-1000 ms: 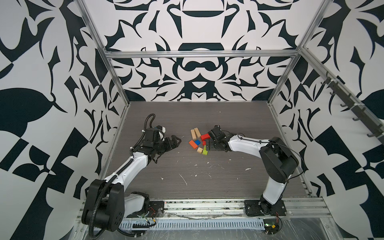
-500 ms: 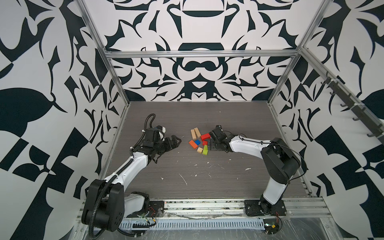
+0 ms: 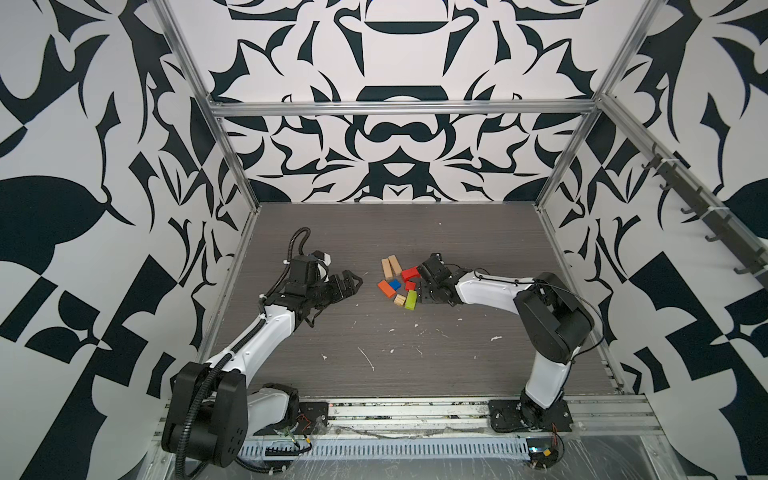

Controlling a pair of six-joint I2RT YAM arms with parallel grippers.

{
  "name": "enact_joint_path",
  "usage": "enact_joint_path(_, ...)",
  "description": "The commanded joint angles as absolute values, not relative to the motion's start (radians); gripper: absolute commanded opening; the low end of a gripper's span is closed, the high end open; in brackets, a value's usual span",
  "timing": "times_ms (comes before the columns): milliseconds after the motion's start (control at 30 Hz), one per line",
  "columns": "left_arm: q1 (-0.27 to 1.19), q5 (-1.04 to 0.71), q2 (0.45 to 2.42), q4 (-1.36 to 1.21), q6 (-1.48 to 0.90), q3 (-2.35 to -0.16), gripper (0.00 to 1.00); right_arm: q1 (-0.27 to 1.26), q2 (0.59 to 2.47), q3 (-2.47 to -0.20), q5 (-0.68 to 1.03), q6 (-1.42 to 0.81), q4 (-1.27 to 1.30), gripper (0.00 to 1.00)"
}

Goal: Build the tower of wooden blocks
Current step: 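Grasp the plain wood bar nearest the right gripper with the right gripper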

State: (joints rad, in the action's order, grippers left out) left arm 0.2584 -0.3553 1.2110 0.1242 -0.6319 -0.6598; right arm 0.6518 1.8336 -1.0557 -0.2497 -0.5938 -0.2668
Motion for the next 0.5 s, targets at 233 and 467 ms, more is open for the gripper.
enact_joint_path(233,0.261,-0.353,1.266,0.148,-0.632,-0.706,0.98,0.615,1.754,-1.004,-0.282,-0.578,-0.282,0.63)
enact_joint_path(467,0.288,-0.349,1.393,0.178,-0.618,-0.801,0.94,0.590,1.696,-0.925,-0.245,-0.525,-0.245,0.63)
